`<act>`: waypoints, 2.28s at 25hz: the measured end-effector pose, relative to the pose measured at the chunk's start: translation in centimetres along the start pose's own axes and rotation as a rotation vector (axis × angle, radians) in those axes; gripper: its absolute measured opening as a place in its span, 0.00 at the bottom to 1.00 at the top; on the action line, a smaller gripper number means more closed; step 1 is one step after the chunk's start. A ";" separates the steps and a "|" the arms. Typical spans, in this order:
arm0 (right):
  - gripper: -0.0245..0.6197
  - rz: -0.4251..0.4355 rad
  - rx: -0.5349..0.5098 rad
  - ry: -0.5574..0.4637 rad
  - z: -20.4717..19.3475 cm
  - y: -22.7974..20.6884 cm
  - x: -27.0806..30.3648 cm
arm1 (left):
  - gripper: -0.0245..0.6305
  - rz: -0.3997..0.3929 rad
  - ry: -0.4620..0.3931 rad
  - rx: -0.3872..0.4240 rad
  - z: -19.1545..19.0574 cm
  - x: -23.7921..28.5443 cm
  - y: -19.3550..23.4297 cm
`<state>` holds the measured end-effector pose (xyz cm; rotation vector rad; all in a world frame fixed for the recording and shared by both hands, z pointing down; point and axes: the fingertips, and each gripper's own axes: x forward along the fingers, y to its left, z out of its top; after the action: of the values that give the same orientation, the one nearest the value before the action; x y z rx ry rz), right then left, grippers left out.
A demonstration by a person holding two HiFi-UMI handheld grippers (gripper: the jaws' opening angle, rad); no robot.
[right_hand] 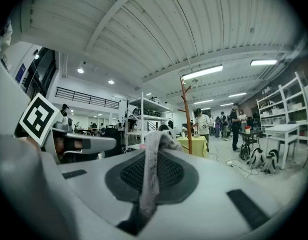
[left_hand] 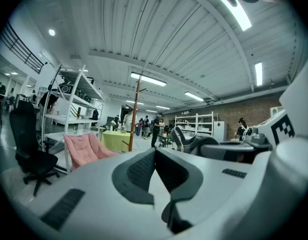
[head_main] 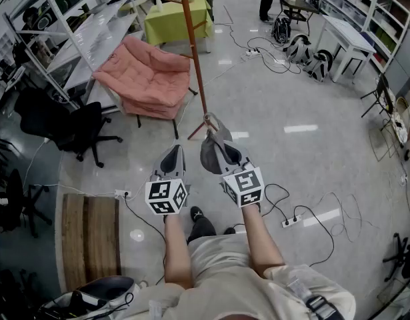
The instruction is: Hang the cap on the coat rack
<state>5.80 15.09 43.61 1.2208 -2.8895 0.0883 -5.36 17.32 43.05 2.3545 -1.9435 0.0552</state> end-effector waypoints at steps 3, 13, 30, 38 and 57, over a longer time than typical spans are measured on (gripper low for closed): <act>0.05 0.003 -0.007 -0.003 0.1 0.0 -0.4 | 0.05 -0.004 0.004 -0.002 -0.2 -0.1 -0.5; 0.05 -0.001 0.042 -0.049 0.9 -0.9 -0.5 | 0.05 0.001 0.004 -0.019 -0.1 -0.1 -0.1; 0.05 -0.012 0.036 -0.057 2.5 -4.8 8.2 | 0.05 -0.068 -0.037 0.000 3.4 9.9 3.9; 0.05 -0.042 0.025 -0.046 2.6 -7.1 12.9 | 0.05 -0.094 -0.038 -0.006 4.2 14.7 6.7; 0.05 -0.179 0.051 -0.045 1.6 -9.4 23.2 | 0.05 -0.202 0.012 -0.062 2.3 23.5 15.0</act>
<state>-3.58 -8.14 43.05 1.5024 -2.8153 0.1354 -15.68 -8.65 43.37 2.4887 -1.6663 -0.0052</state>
